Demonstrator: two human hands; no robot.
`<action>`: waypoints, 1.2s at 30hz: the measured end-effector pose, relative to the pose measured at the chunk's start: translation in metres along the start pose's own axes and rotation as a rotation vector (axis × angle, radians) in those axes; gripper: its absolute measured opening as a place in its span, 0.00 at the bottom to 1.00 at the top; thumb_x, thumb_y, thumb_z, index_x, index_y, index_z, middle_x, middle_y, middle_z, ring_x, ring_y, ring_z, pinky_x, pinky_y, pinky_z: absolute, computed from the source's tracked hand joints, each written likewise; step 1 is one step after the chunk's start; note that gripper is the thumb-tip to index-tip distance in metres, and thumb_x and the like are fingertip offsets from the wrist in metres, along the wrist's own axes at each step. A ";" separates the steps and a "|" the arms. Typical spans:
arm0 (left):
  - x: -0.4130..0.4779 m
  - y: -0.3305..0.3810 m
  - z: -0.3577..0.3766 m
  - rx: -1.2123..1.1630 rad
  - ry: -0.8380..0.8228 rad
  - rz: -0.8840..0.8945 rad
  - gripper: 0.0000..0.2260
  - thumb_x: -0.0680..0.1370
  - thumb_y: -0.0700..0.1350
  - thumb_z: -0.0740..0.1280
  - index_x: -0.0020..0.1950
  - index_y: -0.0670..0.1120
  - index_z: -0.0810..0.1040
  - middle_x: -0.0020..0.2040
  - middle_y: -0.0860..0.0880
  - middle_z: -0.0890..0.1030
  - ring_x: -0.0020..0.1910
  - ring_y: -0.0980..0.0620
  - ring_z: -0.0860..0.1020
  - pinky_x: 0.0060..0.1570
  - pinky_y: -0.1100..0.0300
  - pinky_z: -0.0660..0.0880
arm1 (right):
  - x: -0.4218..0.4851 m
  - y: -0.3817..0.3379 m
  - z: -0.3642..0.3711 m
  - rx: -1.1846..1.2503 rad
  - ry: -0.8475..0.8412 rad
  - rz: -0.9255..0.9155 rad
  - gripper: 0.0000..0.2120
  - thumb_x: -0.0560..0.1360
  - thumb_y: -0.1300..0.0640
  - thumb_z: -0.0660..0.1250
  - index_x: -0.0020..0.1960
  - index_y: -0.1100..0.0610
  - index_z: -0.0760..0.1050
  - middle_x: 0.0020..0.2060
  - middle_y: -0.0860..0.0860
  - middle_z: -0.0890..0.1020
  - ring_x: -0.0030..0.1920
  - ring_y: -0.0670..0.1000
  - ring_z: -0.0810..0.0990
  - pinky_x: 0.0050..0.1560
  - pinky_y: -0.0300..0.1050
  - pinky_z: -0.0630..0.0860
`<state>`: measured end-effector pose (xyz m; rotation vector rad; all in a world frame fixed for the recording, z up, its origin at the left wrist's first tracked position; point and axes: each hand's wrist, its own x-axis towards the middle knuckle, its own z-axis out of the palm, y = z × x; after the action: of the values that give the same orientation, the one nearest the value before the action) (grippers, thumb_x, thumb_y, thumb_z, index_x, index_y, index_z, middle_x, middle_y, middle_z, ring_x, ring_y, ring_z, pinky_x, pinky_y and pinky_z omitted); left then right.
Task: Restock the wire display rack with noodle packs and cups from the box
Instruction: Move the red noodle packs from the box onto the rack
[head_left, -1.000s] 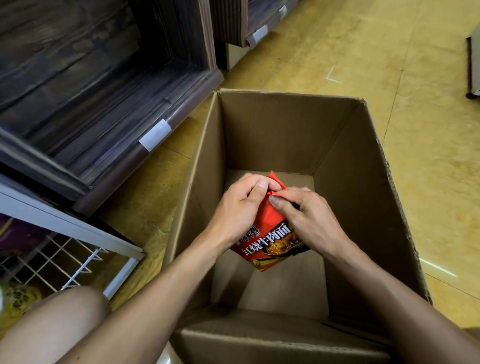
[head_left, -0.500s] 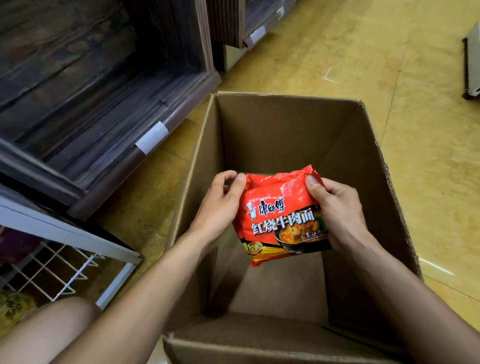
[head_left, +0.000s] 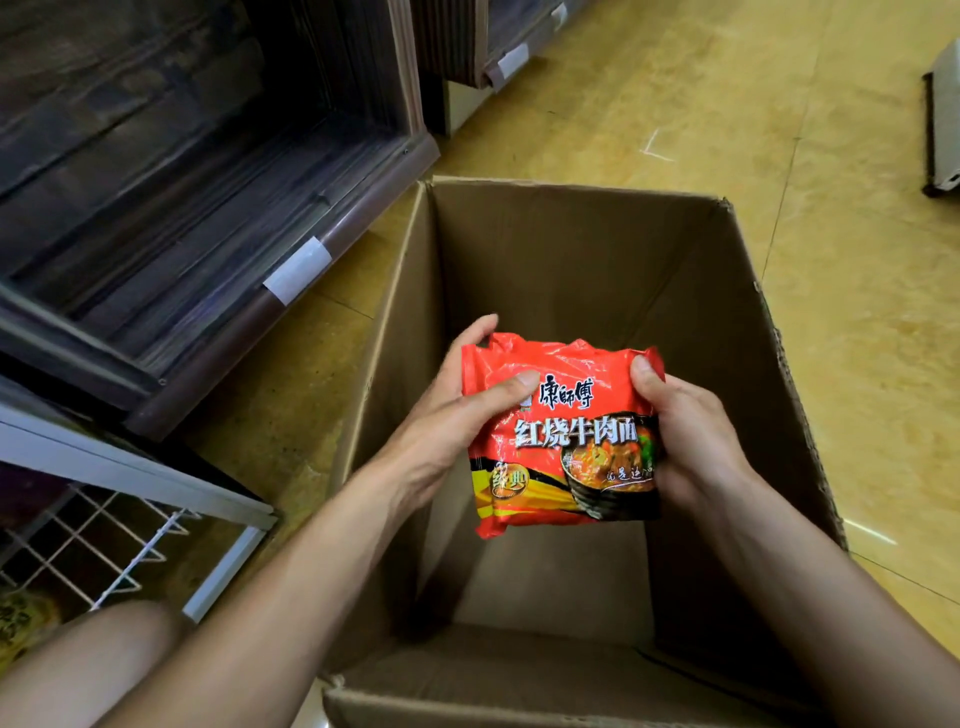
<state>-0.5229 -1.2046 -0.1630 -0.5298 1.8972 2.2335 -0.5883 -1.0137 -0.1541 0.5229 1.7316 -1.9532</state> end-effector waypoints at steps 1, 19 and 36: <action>0.000 0.000 0.001 0.025 -0.031 0.019 0.36 0.73 0.52 0.76 0.77 0.64 0.62 0.66 0.56 0.79 0.58 0.55 0.83 0.58 0.58 0.78 | 0.001 -0.001 0.000 0.018 0.007 0.018 0.13 0.82 0.52 0.65 0.56 0.61 0.79 0.47 0.60 0.87 0.46 0.58 0.88 0.49 0.58 0.83; -0.001 -0.004 0.004 0.203 0.182 0.005 0.18 0.78 0.66 0.63 0.62 0.57 0.77 0.53 0.55 0.86 0.50 0.54 0.85 0.59 0.47 0.80 | -0.003 0.003 0.007 -0.154 -0.075 0.038 0.26 0.78 0.36 0.63 0.63 0.57 0.76 0.48 0.56 0.87 0.49 0.57 0.87 0.58 0.58 0.81; -0.001 -0.009 0.016 -0.096 0.256 -0.113 0.16 0.83 0.59 0.60 0.63 0.51 0.76 0.49 0.49 0.87 0.47 0.49 0.87 0.49 0.50 0.84 | -0.011 0.004 0.010 -0.136 -0.051 -0.017 0.14 0.80 0.46 0.66 0.54 0.56 0.78 0.42 0.55 0.88 0.41 0.55 0.88 0.39 0.47 0.84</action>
<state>-0.5211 -1.1873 -0.1683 -0.9551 1.8235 2.2845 -0.5768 -1.0225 -0.1502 0.4080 1.8263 -1.8285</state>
